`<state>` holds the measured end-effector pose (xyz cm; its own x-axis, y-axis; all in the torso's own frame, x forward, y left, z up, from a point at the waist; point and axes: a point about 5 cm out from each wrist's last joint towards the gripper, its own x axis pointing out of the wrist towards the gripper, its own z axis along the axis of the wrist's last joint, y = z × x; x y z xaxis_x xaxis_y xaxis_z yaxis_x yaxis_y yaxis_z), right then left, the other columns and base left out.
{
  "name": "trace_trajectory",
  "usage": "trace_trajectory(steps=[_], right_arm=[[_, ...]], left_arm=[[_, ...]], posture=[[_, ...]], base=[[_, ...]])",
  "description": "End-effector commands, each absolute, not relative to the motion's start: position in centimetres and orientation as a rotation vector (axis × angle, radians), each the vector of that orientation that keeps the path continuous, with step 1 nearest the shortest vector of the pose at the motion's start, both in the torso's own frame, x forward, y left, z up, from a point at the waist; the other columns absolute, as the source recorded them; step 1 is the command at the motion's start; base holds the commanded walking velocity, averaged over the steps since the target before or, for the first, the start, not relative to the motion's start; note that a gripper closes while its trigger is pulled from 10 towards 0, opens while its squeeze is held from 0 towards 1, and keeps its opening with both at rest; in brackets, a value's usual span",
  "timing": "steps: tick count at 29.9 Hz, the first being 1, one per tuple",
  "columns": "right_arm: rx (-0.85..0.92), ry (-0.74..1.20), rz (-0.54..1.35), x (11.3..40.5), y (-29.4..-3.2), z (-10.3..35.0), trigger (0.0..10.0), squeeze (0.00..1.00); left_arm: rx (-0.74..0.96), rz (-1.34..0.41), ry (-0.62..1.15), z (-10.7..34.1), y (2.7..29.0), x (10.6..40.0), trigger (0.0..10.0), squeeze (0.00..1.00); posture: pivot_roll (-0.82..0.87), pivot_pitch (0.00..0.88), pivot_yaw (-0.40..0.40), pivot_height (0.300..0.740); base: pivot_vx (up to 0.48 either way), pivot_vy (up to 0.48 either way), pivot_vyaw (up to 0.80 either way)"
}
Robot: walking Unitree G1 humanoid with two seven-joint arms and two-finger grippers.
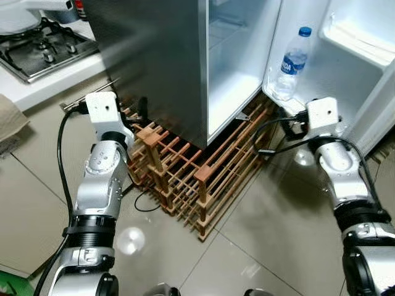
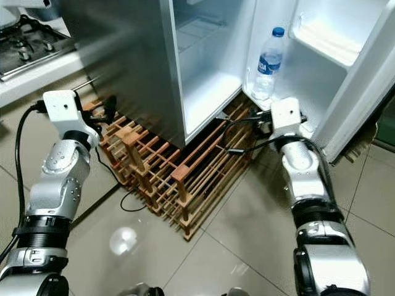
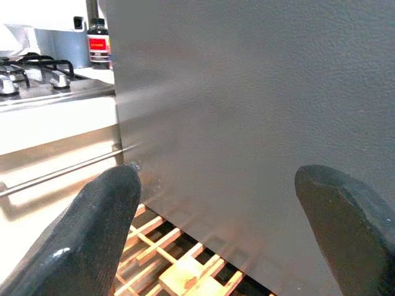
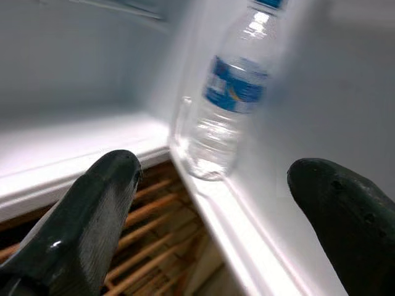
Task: Restocking fridge
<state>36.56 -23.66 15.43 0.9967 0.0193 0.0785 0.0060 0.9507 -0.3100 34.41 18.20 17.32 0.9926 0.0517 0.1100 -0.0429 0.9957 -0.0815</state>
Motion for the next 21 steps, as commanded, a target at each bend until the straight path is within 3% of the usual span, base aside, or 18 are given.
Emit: trace_trajectory(steps=[1,8,16,21], right_arm=[[-0.323,-0.084,-0.044,36.5,-24.8,15.7,10.0,0.01],[-0.351,-0.081,-0.134,35.8,-27.7,15.9,10.0,0.01],[-0.435,-0.050,-0.269,33.5,-32.8,16.0,10.0,0.02],[-0.604,-0.003,-0.589,30.0,-39.3,17.7,10.0,0.01]], left_arm=[[-0.064,0.055,-0.112,17.5,18.4,34.3,10.0,0.00],[-0.052,0.037,-0.113,17.8,18.3,34.3,10.0,0.00],[-0.053,0.018,-0.105,17.9,18.0,34.4,10.0,0.00],[-0.064,-0.008,-0.096,17.8,17.2,34.6,10.0,0.00]], posture=[[-0.05,0.066,0.114,0.740],[-0.04,0.080,0.133,0.740],[-0.07,0.088,0.154,0.740],[-0.09,0.085,0.153,0.740]], base=[[0.000,0.000,0.00],[0.000,0.000,0.00],[0.000,0.000,0.00],[0.000,0.000,0.00]])
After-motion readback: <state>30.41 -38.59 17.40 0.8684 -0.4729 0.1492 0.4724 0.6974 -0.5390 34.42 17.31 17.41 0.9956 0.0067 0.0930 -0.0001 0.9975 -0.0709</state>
